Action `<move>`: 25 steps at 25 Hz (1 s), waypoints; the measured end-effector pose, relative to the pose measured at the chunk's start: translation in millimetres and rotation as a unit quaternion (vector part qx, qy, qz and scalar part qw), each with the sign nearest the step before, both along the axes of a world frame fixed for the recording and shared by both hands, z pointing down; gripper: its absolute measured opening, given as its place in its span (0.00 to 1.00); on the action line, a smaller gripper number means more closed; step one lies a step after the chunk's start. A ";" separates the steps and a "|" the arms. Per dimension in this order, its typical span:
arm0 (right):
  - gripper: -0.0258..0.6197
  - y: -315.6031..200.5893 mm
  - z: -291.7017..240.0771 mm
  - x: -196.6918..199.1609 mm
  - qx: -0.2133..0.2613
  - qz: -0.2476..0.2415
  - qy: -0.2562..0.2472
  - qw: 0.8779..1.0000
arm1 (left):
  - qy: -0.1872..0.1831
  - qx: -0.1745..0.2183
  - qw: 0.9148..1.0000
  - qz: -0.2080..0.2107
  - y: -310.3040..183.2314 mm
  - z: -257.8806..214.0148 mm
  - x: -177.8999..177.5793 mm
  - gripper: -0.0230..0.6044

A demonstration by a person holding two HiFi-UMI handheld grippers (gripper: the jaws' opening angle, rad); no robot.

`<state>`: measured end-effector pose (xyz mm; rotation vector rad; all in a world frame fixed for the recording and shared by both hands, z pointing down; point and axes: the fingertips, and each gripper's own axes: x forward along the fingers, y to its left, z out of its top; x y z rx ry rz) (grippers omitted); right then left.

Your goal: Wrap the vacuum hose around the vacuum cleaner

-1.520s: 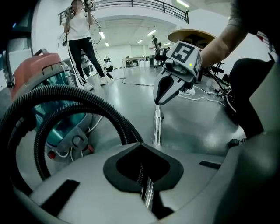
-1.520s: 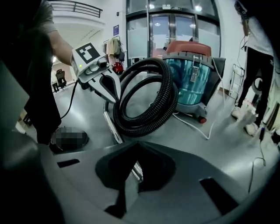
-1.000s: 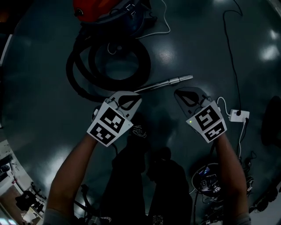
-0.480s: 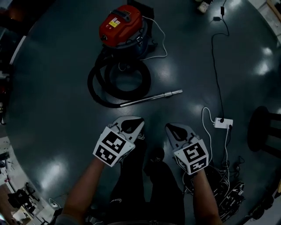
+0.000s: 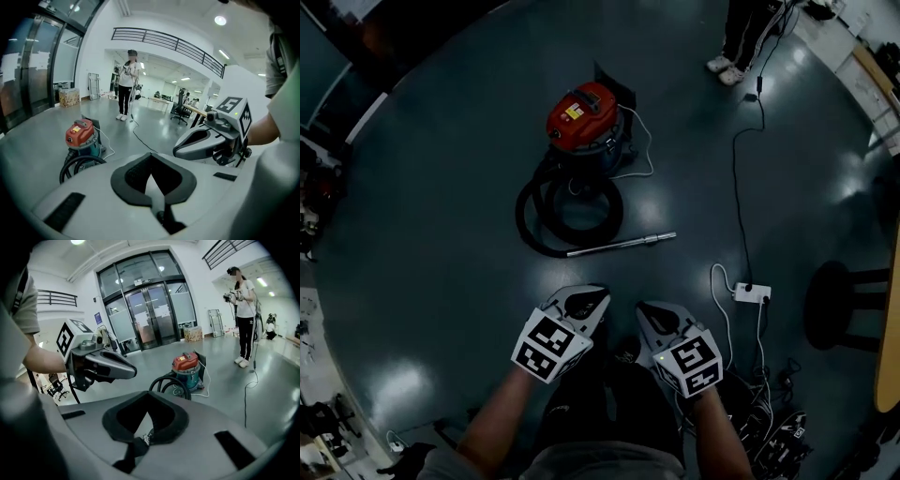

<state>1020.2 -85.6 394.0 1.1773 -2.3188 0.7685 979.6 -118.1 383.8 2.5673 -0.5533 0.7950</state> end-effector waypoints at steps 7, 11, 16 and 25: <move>0.05 1.6 -121.8 -13.6 0.082 -0.002 -0.018 0.996 | 0.031 0.084 0.995 -0.038 10.7 -117.1 -10.0 0.05; 0.05 -1.9 -182.2 -9.1 0.137 0.002 -0.029 0.990 | 0.050 0.145 0.986 -0.071 6.5 -181.6 -9.8 0.05; 0.05 3.2 -238.1 -9.8 0.189 0.009 -0.052 0.981 | 0.077 0.185 0.974 -0.106 13.2 -237.4 -10.3 0.05; 0.05 11.3 -323.5 -18.1 0.283 0.000 -0.068 0.957 | 0.084 0.244 0.959 -0.118 28.7 -299.3 -15.4 0.05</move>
